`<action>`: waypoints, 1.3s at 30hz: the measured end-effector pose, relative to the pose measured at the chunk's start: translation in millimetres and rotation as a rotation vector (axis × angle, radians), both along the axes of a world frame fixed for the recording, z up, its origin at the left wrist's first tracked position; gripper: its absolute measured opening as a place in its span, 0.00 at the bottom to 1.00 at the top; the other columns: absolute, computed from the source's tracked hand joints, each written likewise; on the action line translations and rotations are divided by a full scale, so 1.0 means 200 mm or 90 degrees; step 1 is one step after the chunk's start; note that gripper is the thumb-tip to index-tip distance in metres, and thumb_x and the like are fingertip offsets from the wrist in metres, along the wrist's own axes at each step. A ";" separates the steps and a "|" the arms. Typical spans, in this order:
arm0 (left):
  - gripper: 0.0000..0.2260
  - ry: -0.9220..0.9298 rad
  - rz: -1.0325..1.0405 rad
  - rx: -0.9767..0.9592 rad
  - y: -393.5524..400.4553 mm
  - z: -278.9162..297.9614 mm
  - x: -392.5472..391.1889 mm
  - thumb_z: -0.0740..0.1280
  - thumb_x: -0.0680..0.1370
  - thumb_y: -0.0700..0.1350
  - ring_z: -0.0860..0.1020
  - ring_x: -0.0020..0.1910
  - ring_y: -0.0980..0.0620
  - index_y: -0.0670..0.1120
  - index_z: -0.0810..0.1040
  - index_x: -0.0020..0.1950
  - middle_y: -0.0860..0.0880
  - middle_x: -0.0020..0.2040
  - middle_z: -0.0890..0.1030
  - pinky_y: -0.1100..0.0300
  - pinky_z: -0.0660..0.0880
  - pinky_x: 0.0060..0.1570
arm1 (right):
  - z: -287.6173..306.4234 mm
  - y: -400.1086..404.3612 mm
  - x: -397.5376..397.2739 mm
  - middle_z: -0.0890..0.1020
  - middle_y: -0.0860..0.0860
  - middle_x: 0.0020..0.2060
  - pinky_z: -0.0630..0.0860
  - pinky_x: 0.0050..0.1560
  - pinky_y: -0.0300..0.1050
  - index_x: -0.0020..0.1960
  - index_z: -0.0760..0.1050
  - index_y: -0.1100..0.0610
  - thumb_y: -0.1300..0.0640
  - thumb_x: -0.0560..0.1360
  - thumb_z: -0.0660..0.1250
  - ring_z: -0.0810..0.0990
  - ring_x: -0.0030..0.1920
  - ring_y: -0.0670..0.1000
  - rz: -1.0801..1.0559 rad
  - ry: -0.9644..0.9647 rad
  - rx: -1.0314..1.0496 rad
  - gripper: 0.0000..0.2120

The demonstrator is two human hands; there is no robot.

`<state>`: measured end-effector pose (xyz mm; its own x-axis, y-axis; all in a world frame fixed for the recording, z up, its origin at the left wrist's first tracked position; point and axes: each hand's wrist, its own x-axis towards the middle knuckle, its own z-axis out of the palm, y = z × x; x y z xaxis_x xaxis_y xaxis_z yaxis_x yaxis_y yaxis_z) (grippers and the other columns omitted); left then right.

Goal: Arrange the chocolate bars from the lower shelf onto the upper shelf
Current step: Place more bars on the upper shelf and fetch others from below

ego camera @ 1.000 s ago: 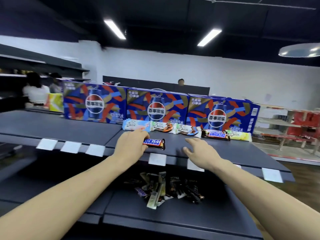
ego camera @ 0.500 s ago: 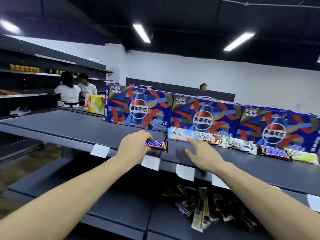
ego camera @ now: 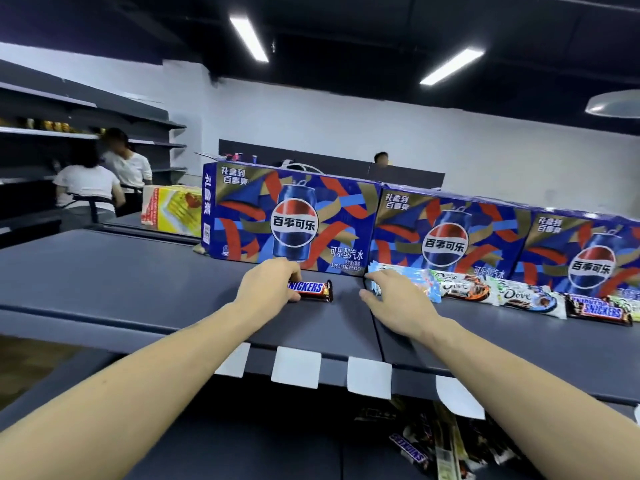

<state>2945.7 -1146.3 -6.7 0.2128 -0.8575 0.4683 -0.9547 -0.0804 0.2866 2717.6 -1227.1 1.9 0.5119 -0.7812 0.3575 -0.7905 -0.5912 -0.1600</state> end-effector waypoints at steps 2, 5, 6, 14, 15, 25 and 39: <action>0.09 -0.024 -0.006 -0.012 -0.07 0.00 0.02 0.73 0.72 0.47 0.76 0.50 0.52 0.51 0.78 0.51 0.53 0.50 0.80 0.55 0.75 0.44 | 0.01 -0.03 0.04 0.74 0.51 0.66 0.70 0.64 0.52 0.70 0.69 0.51 0.45 0.80 0.60 0.71 0.67 0.54 -0.006 -0.013 -0.015 0.21; 0.08 -0.071 0.003 -0.023 -0.17 0.00 0.04 0.71 0.72 0.45 0.76 0.49 0.51 0.51 0.79 0.51 0.52 0.49 0.79 0.56 0.74 0.41 | 0.02 -0.08 0.08 0.75 0.50 0.61 0.73 0.59 0.51 0.67 0.71 0.49 0.43 0.78 0.62 0.73 0.63 0.54 -0.017 -0.029 -0.031 0.20; 0.09 -0.084 0.010 -0.023 -0.20 0.00 0.05 0.70 0.72 0.45 0.77 0.49 0.50 0.51 0.79 0.51 0.52 0.49 0.79 0.56 0.74 0.41 | 0.01 -0.10 0.09 0.76 0.49 0.59 0.74 0.56 0.51 0.64 0.72 0.49 0.43 0.77 0.62 0.74 0.61 0.53 -0.021 -0.034 -0.040 0.18; 0.11 -0.200 0.021 -0.045 -0.42 0.02 0.10 0.70 0.75 0.47 0.72 0.54 0.50 0.51 0.79 0.57 0.51 0.53 0.75 0.61 0.65 0.43 | 0.02 -0.20 0.10 0.77 0.48 0.52 0.75 0.52 0.49 0.57 0.76 0.48 0.42 0.77 0.63 0.74 0.56 0.51 -0.050 -0.057 -0.058 0.13; 0.11 -0.199 0.020 -0.046 -0.44 0.02 0.11 0.70 0.75 0.47 0.72 0.54 0.50 0.51 0.79 0.57 0.51 0.53 0.76 0.61 0.65 0.43 | 0.02 -0.20 0.09 0.77 0.48 0.51 0.75 0.52 0.49 0.56 0.76 0.48 0.42 0.77 0.63 0.74 0.56 0.51 -0.051 -0.058 -0.056 0.13; 0.13 -0.198 0.000 -0.056 -0.51 0.01 0.09 0.71 0.74 0.50 0.73 0.53 0.51 0.52 0.79 0.58 0.51 0.53 0.78 0.59 0.69 0.43 | 0.00 -0.21 0.06 0.78 0.48 0.51 0.75 0.52 0.49 0.55 0.78 0.49 0.42 0.77 0.64 0.76 0.54 0.51 -0.075 -0.057 -0.055 0.13; 0.10 -0.213 0.024 -0.065 -0.24 0.04 -0.13 0.64 0.77 0.45 0.74 0.52 0.48 0.48 0.78 0.58 0.49 0.52 0.77 0.58 0.67 0.39 | -0.02 0.05 -0.14 0.77 0.49 0.56 0.74 0.55 0.48 0.62 0.76 0.50 0.42 0.78 0.61 0.76 0.58 0.52 -0.082 -0.047 -0.040 0.18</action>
